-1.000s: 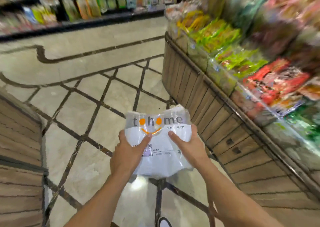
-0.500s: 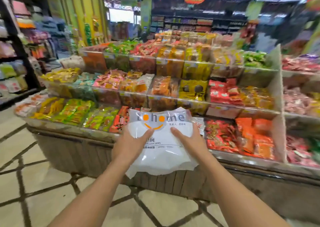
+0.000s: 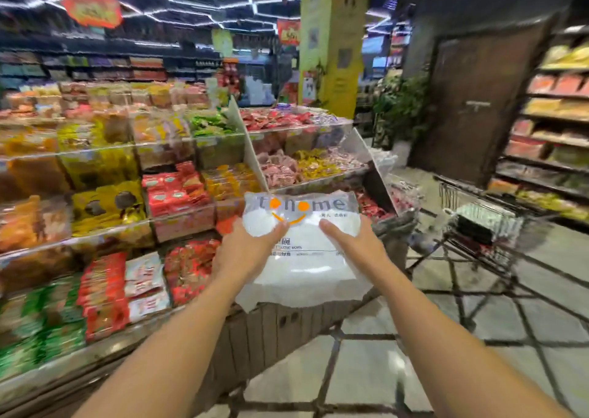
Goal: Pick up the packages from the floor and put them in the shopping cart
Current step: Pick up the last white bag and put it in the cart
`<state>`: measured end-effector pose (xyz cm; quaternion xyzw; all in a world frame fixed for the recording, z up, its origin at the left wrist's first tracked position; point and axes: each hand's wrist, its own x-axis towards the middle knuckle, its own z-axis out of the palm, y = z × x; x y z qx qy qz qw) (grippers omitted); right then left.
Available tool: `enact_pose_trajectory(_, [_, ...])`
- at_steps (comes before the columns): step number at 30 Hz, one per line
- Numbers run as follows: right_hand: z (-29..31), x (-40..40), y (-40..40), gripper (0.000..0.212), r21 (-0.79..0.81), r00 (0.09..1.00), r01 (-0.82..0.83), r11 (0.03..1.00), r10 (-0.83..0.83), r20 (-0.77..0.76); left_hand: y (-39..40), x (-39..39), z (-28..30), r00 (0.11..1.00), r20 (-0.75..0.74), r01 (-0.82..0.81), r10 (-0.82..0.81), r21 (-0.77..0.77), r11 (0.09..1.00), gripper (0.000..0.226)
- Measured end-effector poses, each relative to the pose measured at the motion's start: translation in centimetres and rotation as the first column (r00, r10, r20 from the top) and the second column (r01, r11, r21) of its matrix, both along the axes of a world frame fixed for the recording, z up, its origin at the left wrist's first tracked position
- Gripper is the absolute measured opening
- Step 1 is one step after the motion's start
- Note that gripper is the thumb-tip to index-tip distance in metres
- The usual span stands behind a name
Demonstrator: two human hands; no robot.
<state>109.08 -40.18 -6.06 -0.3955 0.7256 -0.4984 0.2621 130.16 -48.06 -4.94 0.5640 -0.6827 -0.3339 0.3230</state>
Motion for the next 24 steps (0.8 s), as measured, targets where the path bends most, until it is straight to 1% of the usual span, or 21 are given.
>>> enact_pose_trajectory(2, [0.0, -5.9, 1.5, 0.107, -0.023, 0.998, 0.062, 0.998, -0.062, -0.013, 0.3, -6.4, 0.1, 0.998, 0.002, 0.060, -0.060, -0.016, 0.998, 0.108])
enact_pose_trajectory(5, [0.0, -14.7, 3.9, 0.114, -0.028, 0.990, 0.134, 0.991, -0.135, -0.037, 0.9, -16.3, 0.0, 0.991, 0.062, 0.123, -0.122, -0.012, 0.992, 0.122])
enact_pose_trajectory(6, [0.1, -17.4, 4.8, 0.115, -0.017, 0.986, 0.159, 0.987, -0.160, -0.043, 1.0, -19.3, 0.0, 0.986, 0.074, 0.154, -0.153, -0.010, 0.988, 0.123])
enact_pose_trajectory(9, [-0.1, -25.7, 6.7, 0.110, -0.031, 0.973, 0.222, 0.975, -0.224, -0.061, 1.7, -28.4, 0.0, 0.972, 0.079, 0.221, -0.219, -0.017, 0.975, 0.125])
enact_pose_trajectory(15, [-0.8, -39.6, 10.5, 0.101, 0.002, 0.938, 0.344, 0.939, -0.344, -0.031, 2.8, -44.3, -0.9, 0.920, 0.076, 0.386, -0.385, 0.011, 0.923, 0.111])
enact_pose_trajectory(19, [-2.8, -48.1, 11.5, 0.100, 0.035, 0.913, 0.407, 0.913, -0.407, -0.025, 2.6, -54.3, -3.2, 0.885, 0.049, 0.464, -0.463, -0.006, 0.886, 0.089])
enact_pose_trajectory(20, [-3.5, -50.3, 11.5, 0.100, 0.050, 0.903, 0.429, 0.902, -0.429, -0.023, 2.3, -56.9, -3.9, 0.878, 0.053, 0.477, -0.476, 0.003, 0.879, 0.089])
enact_pose_trajectory(23, [-5.0, -57.3, 10.9, 0.102, 0.074, 0.880, 0.475, 0.877, -0.475, -0.012, 0.0, -65.2, -7.0, 0.859, 0.071, 0.506, -0.506, 0.025, 0.862, 0.111])
enact_pose_trajectory(24, [-5.4, -59.6, 10.4, 0.102, 0.083, 0.872, 0.488, 0.869, -0.489, -0.010, -1.4, -68.3, -8.5, 0.851, 0.079, 0.517, -0.518, 0.043, 0.855, 0.112])
